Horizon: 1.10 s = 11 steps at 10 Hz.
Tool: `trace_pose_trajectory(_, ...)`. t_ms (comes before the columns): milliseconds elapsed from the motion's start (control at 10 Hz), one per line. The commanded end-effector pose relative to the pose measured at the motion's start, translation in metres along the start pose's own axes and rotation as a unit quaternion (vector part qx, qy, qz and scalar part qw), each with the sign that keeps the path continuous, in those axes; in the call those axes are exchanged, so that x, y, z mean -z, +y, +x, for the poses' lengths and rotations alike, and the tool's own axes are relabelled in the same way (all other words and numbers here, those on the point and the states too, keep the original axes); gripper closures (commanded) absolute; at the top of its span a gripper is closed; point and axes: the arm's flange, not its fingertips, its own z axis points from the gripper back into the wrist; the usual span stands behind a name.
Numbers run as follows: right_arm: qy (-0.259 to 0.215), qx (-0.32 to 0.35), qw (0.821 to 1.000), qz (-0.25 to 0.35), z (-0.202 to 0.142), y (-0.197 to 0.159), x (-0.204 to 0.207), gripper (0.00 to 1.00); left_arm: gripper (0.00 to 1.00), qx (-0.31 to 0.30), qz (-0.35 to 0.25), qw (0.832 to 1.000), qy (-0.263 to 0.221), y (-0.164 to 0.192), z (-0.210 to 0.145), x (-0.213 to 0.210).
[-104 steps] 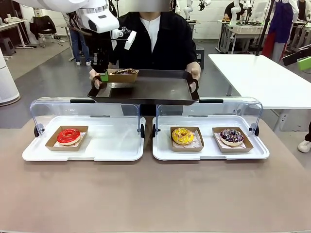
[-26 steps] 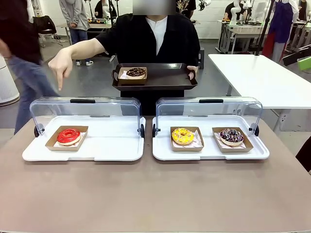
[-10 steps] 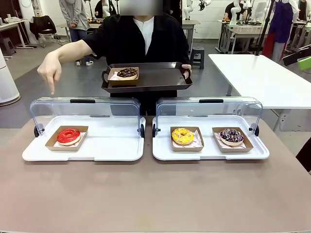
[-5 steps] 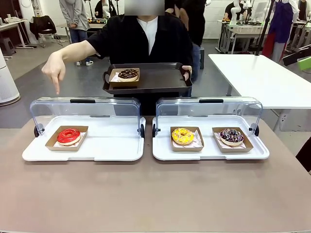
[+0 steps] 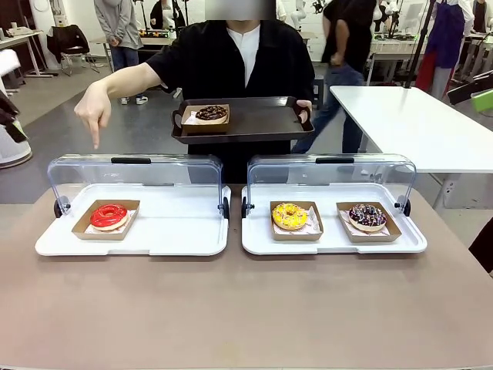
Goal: Provide the desired donut to the person.
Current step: Pick up and lift the Paper togo box containing the Donut pointed at by the person.
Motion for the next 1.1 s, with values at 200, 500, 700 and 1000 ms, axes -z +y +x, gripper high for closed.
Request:
trace_pose_trajectory(200,-0.003,-0.005,1.0,0.003,0.0,0.0,0.001,0.0,0.0,0.005,0.025,0.995,0.1,0.017,0.018,0.087)
trace_pose_trajectory(500,-0.003,-0.005,1.0,0.003,0.0,0.0,0.001,0.0,0.0,0.001,0.015,0.998,0.066,0.032,0.008,0.131)
trace_pose_trajectory(700,-0.003,-0.005,1.0,0.003,0.0,0.0,0.001,0.0,0.0,0.001,0.023,0.998,0.056,0.034,0.0,0.16)
trace_pose_trajectory(1000,-0.003,-0.005,1.0,0.003,0.0,0.0,0.001,0.0,0.0,-0.01,0.019,0.998,0.053,0.036,-0.011,0.192)
